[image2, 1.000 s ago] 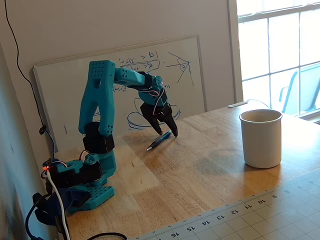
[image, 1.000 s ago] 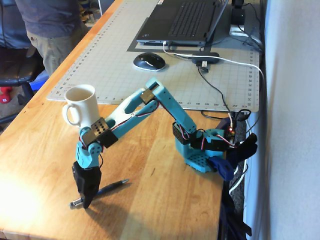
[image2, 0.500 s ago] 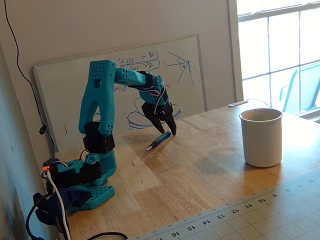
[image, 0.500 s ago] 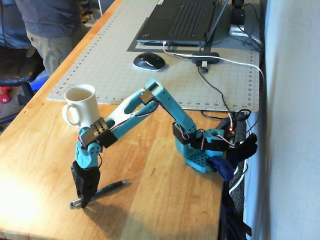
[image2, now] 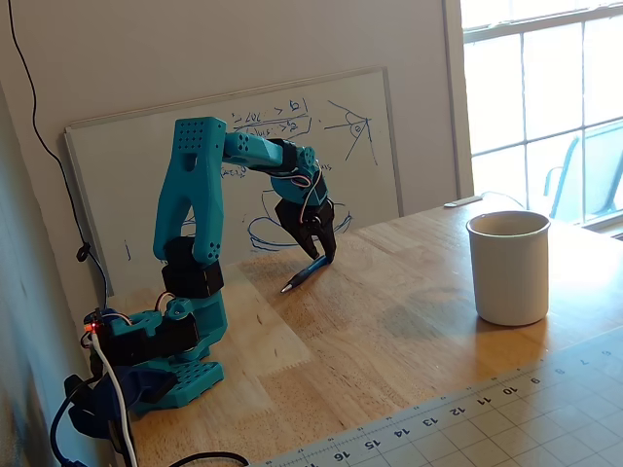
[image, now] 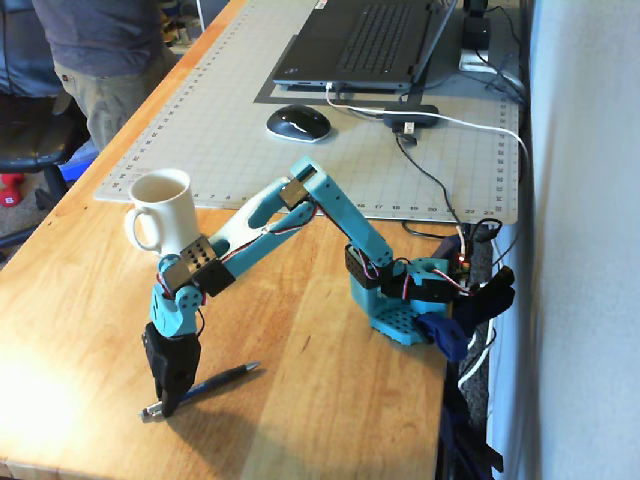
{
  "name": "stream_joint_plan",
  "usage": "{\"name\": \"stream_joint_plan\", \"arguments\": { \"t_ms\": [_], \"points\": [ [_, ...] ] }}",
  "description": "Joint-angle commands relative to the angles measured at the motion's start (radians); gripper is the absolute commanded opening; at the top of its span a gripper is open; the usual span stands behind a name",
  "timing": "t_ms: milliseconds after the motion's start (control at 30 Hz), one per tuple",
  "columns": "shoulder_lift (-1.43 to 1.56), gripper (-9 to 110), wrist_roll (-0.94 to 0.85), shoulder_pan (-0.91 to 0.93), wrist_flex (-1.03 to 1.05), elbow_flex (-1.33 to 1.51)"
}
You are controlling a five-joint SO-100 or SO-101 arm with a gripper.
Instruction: Grasp a pen and put it in a mug.
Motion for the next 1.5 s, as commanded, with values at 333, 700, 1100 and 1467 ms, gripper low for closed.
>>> {"name": "stream_joint_plan", "arguments": {
  "t_ms": [333, 700, 1100, 1467],
  "points": [
    [0.169, 2, -0.003, 0.044, -0.017, -0.066],
    [0.328, 2, -0.005, 0.193, -0.02, -0.224],
    [0.255, 2, -0.005, 0.436, -0.02, -0.606],
    [0.262, 2, 0.003, 0.66, -0.196, -0.698]
  ]
}}
